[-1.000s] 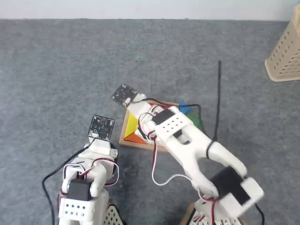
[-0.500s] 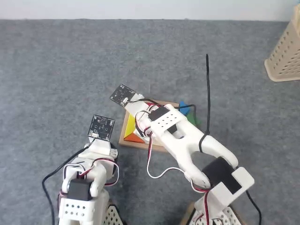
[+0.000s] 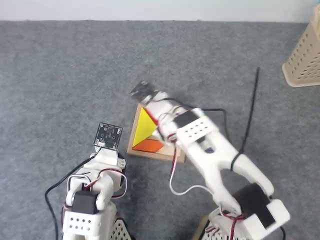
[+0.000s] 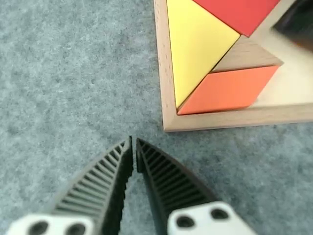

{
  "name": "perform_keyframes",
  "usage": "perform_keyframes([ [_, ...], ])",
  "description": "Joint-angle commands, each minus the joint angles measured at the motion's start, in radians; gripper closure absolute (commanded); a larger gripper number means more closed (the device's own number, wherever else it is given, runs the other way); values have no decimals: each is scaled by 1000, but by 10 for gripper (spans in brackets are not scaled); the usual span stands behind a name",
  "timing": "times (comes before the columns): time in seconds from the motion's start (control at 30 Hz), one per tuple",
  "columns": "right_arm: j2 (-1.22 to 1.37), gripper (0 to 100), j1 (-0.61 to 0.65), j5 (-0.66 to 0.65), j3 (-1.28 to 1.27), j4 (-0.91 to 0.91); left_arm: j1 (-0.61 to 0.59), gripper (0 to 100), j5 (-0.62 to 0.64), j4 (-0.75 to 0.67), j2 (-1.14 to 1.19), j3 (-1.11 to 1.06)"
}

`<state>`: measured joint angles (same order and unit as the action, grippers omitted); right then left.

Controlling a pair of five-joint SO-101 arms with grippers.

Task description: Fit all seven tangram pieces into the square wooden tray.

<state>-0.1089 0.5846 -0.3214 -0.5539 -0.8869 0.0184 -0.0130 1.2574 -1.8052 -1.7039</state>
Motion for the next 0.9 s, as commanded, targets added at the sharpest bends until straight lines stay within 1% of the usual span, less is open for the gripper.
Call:
perform_keyframes([
  [0.0,-65,992,-116,9,12,-41,-2,988,9,6,-20,19],
  [0.17,-61,992,-228,12,14,-91,-2,988,9,6,-20,19],
  [0.3,-59,992,-255,109,14,-133,-2,988,9,6,-20,19],
  [0.43,-59,992,-288,150,14,-173,-2,988,9,6,-20,19],
  [0.57,-47,991,-334,144,6,-173,-2,988,9,6,-20,19],
  [0.77,88,991,-332,152,21,-110,-2,988,9,6,-20,19],
  [0.87,136,991,-340,129,80,-113,-2,988,9,6,-20,19],
])
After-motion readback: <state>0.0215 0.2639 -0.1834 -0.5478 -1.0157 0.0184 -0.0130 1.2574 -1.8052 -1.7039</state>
